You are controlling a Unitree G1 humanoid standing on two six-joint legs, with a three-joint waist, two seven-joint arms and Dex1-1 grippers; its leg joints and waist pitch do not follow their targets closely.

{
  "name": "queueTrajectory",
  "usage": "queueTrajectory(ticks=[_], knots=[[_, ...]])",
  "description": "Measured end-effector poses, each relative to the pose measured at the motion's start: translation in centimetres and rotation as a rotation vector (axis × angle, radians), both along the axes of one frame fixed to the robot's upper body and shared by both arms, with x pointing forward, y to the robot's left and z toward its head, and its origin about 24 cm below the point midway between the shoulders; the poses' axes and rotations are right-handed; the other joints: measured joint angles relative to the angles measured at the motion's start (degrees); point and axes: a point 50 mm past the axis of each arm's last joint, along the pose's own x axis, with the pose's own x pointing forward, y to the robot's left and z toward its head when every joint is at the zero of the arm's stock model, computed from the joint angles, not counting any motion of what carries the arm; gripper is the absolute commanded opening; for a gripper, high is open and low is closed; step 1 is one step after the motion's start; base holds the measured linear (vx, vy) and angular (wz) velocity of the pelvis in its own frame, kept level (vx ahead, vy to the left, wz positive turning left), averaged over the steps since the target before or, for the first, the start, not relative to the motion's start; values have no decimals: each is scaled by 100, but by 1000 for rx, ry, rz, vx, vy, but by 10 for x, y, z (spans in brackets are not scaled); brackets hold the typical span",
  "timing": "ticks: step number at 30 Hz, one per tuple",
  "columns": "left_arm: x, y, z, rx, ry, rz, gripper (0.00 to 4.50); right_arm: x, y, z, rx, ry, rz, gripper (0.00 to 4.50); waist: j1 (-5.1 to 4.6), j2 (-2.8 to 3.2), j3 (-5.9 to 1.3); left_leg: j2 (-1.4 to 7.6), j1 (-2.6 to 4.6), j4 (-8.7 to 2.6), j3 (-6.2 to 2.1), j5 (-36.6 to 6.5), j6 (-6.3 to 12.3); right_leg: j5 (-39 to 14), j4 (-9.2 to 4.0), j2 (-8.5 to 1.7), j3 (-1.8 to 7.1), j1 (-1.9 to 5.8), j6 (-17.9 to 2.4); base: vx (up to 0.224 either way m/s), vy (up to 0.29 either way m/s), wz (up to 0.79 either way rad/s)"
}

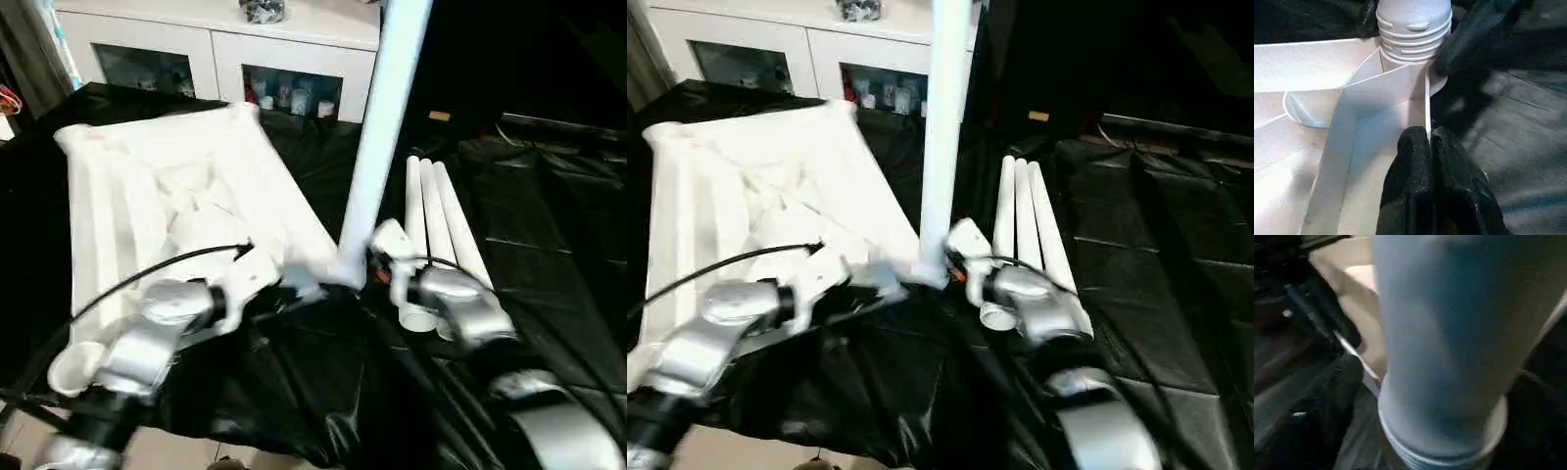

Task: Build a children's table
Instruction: Rotate leg to tighten

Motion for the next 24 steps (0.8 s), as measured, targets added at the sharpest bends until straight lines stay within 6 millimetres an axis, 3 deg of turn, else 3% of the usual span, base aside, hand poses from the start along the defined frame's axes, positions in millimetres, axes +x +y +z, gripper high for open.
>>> queueTrajectory(ticks=[2,17,24], knots=[[-1,2,0,-2,15,-20,0,-1,0,1,-6,11,36,377,19,-1,1,1,0,3,0,0,0,0,2,0,0,0,0,0,0,0],[-6,12,2,12,57,-85,0,-12,0,-1,-17,70,146,282,57,-11,-2,3,2,6,1,0,0,0,2,0,-1,4,0,0,0,0],[1,5,-3,1,1,43,0,-4,13,-10,50,59,-104,277,-21,-24,-5,3,15,7,0,0,-3,-7,13,0,0,22,19,0,0,0]])
